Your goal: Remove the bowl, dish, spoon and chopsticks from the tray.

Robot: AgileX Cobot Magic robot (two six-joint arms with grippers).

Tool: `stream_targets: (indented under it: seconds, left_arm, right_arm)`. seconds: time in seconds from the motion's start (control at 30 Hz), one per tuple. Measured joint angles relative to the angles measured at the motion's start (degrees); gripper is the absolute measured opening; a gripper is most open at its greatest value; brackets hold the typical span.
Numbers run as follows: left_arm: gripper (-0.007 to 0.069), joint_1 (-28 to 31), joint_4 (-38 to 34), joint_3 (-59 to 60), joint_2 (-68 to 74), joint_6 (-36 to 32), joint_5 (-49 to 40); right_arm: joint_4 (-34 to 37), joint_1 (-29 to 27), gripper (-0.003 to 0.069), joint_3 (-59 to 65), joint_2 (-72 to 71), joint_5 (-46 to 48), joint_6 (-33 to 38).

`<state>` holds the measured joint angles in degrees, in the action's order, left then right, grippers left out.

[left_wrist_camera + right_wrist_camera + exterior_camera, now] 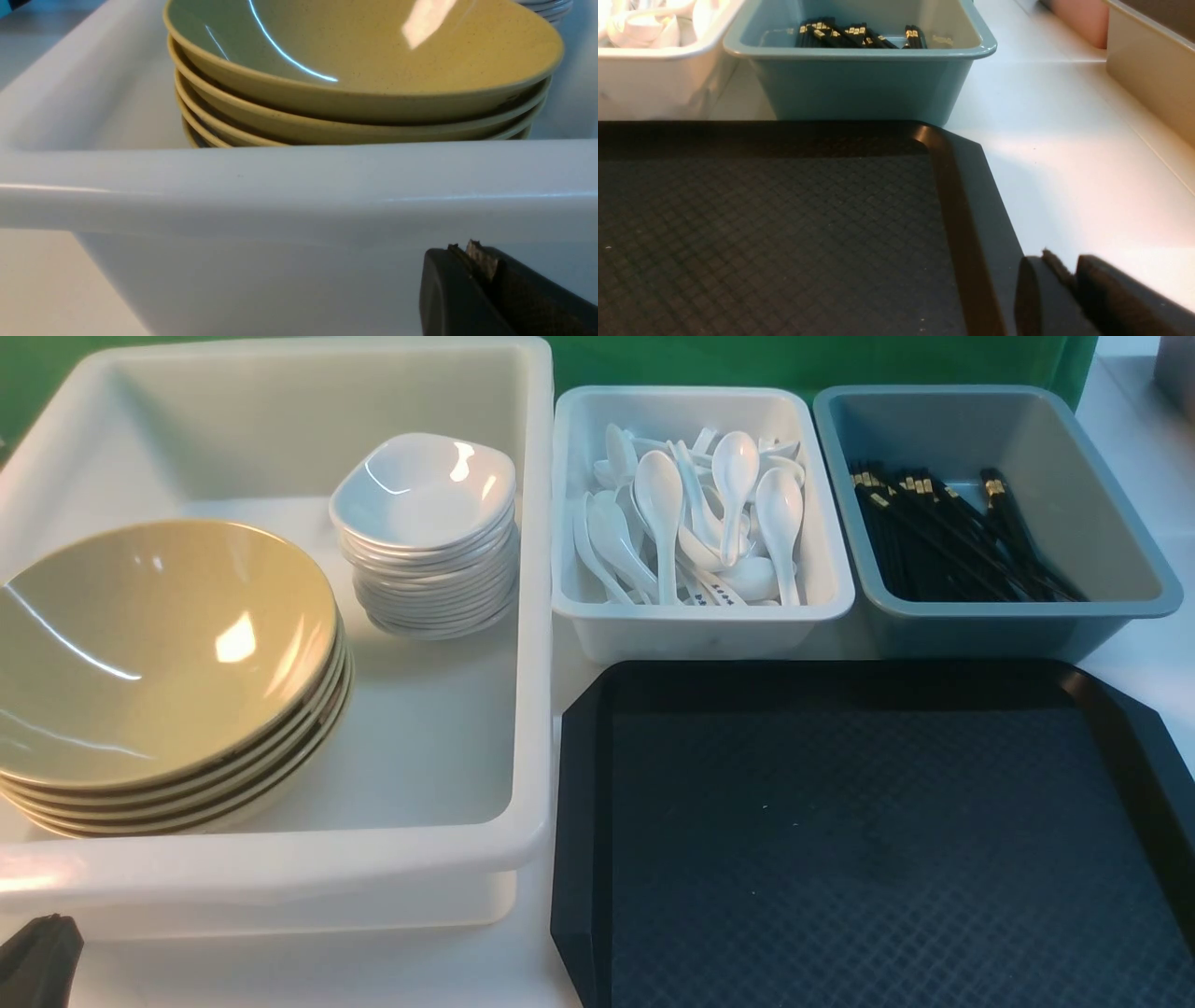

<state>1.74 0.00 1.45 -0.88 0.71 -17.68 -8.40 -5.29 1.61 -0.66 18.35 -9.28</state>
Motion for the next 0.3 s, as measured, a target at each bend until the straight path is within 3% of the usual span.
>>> stream_targets:
  seconds: [0.3]
  left_arm:
    - [-0.0011, 0.0, 0.0, 0.0, 0.0, 0.0, 0.0]
  right_arm:
    - [0.0, 0.0, 0.0136, 0.0, 0.0, 0.0, 0.0]
